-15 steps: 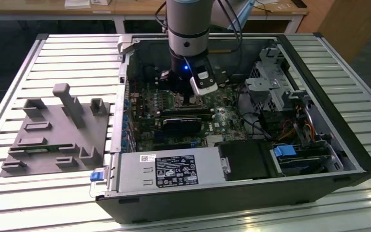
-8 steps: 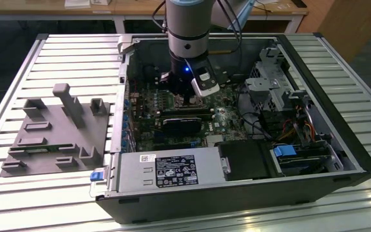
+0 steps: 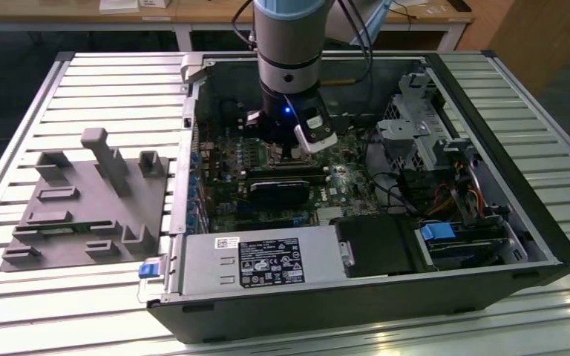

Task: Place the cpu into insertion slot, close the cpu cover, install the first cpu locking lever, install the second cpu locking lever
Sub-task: 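Install the second cpu locking lever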

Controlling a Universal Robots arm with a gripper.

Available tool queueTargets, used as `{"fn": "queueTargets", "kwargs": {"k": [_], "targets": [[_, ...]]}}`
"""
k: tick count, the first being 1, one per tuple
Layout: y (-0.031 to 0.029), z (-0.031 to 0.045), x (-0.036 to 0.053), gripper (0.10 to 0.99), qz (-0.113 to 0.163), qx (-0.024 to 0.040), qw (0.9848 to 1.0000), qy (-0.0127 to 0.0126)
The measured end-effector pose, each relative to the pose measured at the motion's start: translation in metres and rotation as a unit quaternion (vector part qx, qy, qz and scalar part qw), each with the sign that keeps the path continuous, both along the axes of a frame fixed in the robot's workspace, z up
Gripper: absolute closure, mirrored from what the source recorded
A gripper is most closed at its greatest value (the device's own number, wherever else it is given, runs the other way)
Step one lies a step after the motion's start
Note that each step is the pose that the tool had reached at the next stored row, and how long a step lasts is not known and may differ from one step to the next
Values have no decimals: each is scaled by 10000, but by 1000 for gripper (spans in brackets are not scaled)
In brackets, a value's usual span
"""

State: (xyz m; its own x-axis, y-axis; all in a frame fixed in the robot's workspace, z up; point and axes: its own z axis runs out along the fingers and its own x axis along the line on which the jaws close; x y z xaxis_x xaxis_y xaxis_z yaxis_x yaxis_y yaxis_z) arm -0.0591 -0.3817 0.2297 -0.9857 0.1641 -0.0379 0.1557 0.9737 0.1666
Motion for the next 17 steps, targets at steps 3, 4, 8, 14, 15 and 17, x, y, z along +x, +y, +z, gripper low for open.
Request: {"fn": "queueTargets", "kwargs": {"k": [3,4,8,14,15,17], "targets": [[-52,-2,-11,984,5,75,10000,-5],[-70,-3,-16,984,5,99,10000,-6],[-126,-11,-47,984,5,235,9997,-14],[-186,-45,-96,984,10,449,9990,-32],[-198,-52,-105,984,11,474,9989,-33],[-230,-68,-119,984,13,521,9986,-37]]}}
